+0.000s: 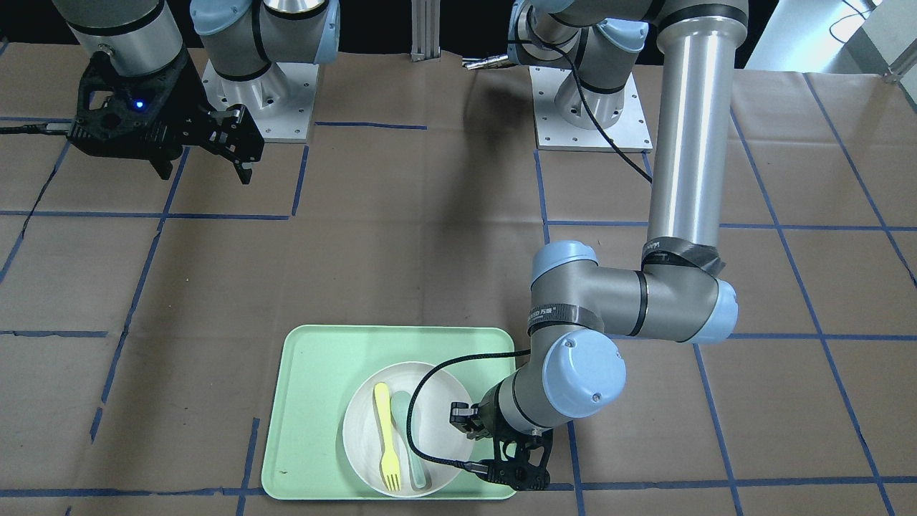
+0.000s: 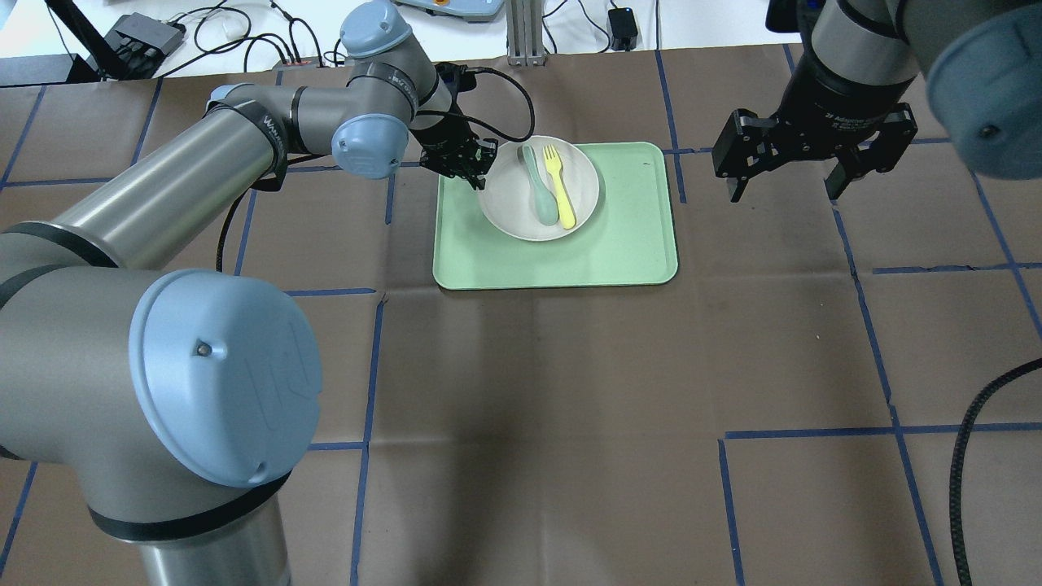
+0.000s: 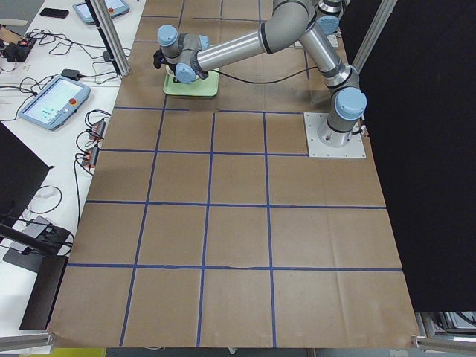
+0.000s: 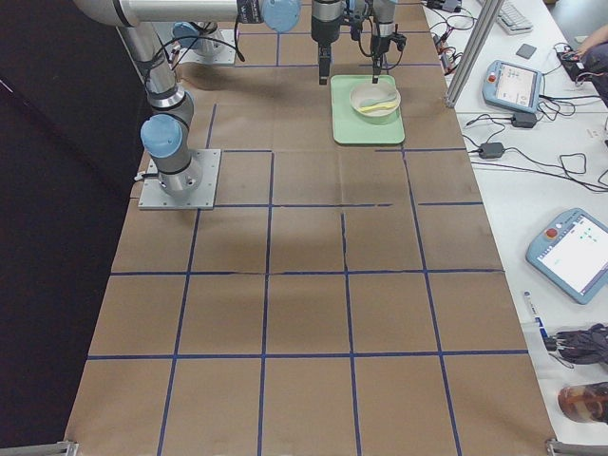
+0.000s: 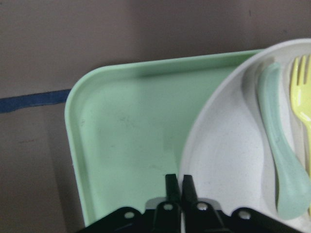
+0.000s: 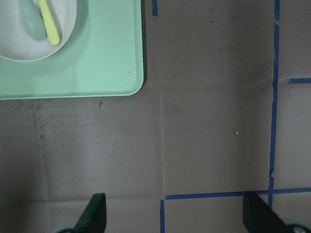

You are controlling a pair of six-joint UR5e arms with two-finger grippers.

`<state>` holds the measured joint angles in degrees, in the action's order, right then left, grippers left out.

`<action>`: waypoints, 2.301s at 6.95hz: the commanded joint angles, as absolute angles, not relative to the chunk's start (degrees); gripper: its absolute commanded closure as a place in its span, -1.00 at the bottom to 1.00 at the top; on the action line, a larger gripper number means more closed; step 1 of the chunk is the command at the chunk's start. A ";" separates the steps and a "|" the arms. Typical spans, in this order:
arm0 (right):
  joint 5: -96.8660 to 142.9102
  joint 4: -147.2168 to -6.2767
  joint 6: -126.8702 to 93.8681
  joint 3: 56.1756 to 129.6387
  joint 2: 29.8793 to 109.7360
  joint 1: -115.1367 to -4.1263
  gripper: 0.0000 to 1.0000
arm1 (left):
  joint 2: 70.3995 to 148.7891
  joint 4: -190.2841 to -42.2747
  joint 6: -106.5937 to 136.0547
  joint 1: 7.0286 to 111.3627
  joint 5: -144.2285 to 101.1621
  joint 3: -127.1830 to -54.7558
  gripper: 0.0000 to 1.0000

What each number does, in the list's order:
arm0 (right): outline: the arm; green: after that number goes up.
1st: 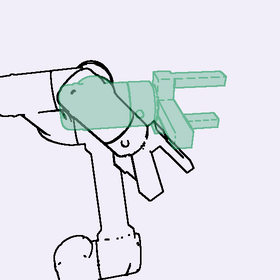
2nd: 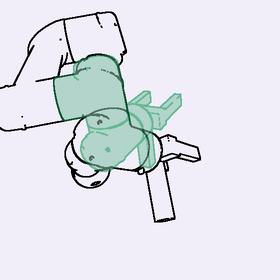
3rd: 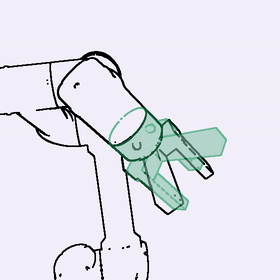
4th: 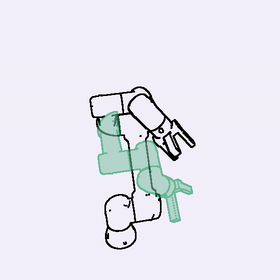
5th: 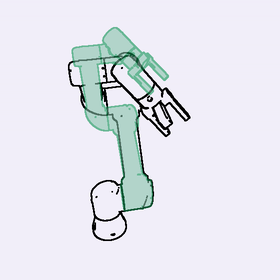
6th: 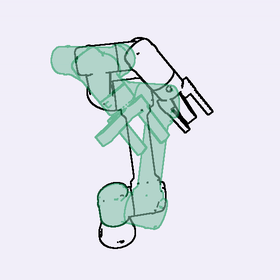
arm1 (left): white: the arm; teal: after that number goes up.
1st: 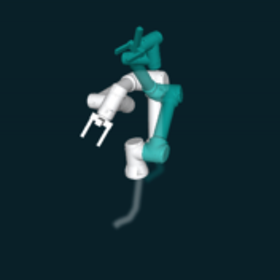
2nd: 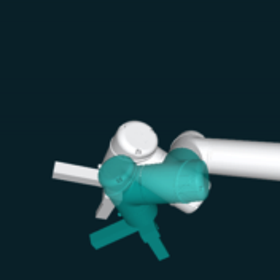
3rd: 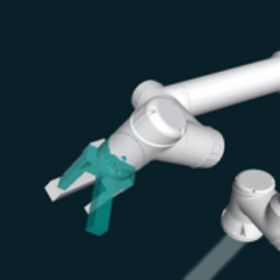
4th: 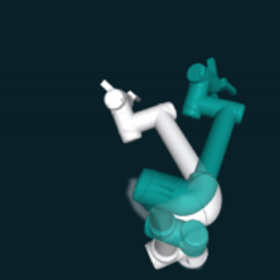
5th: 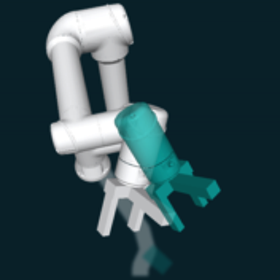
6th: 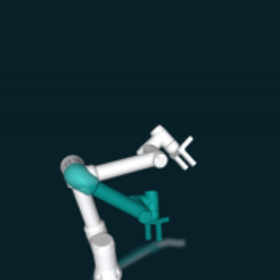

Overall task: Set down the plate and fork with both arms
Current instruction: 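Lower the plate onto the tray and open the left gripper, then lift the left gripper away while the right gripper moves over the plate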

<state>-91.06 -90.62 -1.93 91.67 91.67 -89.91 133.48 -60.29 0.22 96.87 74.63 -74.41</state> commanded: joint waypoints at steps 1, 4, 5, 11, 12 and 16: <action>-91.05 -90.62 -1.93 91.67 91.67 -89.91 -1.00 | 133.42 -60.38 0.61 97.21 74.62 -74.97 0.93; -91.14 -91.84 -1.85 94.74 93.07 -89.74 -1.00 | 132.01 -61.70 -0.70 97.21 74.71 -75.23 0.93; -91.14 -92.02 -1.85 94.40 93.08 -89.74 -1.00 | 131.92 -61.70 -2.88 97.21 74.62 -75.23 0.93; -91.05 -91.58 -1.93 92.82 92.81 -89.82 -1.00 | 131.66 -61.96 -9.05 97.47 74.62 -76.73 -0.75; -90.97 -91.41 -1.85 92.46 92.73 -89.82 -1.00 | 130.88 -62.05 -9.05 97.47 74.71 -76.64 -0.96; -90.71 -92.19 -2.02 91.06 89.92 -89.91 -1.00 | 114.92 -87.03 -6.08 97.56 83.37 -72.17 -0.99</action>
<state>-90.90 -91.83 -1.95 91.77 91.23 -89.82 120.39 -79.06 -7.73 97.46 79.28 -73.37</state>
